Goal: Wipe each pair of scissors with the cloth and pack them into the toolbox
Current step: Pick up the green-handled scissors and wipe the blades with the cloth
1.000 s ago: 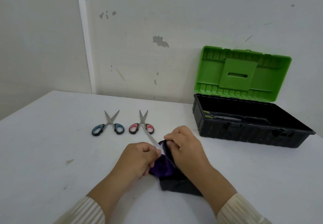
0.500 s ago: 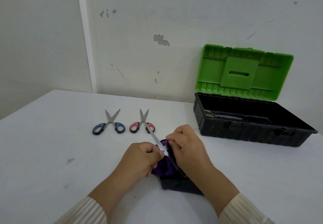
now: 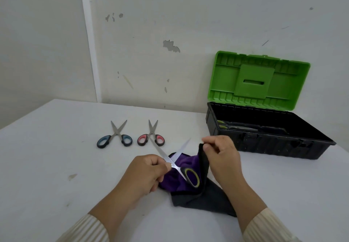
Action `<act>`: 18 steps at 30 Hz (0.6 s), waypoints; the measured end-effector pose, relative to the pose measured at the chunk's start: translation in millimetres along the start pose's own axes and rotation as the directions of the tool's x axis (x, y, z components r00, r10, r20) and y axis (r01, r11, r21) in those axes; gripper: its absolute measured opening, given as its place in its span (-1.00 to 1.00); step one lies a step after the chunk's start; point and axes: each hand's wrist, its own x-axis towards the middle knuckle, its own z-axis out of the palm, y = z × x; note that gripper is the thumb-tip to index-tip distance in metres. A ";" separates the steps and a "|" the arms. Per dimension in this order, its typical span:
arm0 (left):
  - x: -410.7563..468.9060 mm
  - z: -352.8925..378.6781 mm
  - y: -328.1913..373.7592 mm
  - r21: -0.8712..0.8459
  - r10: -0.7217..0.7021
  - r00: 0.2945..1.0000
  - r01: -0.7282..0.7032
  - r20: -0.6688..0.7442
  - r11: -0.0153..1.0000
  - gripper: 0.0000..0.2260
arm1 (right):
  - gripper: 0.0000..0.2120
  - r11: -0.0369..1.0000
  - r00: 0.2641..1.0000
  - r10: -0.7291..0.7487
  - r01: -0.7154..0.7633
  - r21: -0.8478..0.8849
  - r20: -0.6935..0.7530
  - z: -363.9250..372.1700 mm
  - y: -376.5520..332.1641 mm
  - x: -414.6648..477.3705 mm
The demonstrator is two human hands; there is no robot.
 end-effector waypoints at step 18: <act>6.3 5.7 -3.4 -0.634 -0.149 0.976 0.218 0.162 0.742 -0.91 | -0.79 0.998 0.907 -0.006 -0.021 0.057 0.422 16.9 -17.0 -17.5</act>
